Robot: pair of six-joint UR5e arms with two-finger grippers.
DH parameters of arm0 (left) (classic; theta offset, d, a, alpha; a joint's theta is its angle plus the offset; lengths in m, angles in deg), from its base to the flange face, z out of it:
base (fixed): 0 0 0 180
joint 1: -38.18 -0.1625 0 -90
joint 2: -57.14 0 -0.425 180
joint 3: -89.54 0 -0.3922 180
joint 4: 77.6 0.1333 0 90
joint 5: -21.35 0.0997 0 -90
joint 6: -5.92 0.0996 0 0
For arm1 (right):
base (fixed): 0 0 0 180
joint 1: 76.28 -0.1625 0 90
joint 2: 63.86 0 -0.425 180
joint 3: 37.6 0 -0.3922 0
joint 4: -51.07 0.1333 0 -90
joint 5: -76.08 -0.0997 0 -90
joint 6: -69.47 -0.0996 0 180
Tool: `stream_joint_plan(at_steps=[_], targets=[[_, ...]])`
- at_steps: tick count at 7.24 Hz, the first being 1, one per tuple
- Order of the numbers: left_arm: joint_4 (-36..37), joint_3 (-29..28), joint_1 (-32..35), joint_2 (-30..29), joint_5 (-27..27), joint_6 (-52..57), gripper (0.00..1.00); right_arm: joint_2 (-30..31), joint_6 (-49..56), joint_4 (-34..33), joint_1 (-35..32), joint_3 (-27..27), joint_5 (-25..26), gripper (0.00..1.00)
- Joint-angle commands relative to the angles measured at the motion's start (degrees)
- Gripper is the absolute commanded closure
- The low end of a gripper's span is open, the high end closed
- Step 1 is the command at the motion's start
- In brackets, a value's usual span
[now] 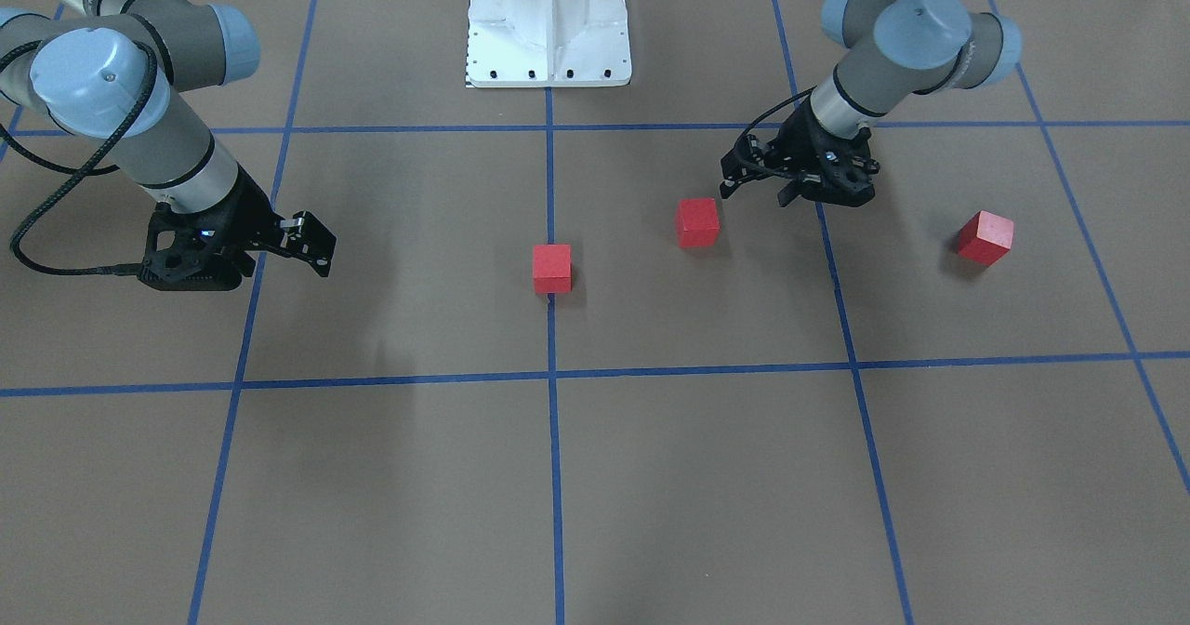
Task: Form red blocks into L shape at center
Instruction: 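Grasp the middle red cube with the left gripper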
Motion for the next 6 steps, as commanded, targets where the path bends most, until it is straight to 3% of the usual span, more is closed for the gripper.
stream_joint_plan(at_steps=[1, 5, 6], targets=[[2.59, -3.17, -1.5, -4.42, 1.7, -0.08, 0.0, 0.17, 0.05, 0.01, 0.01, -0.11, 0.26, 0.0], [3.47, -3.43, -5.09, -5.56, 5.64, -0.08, 0.0, 0.18, 0.05, 0.01, 0.09, -0.46, 0.26, 0.0], [8.0, -3.34, -5.1, -8.09, 5.74, -0.08, 0.0, 0.26, 0.05, 0.01, 0.09, -0.55, 0.34, 0.0]])
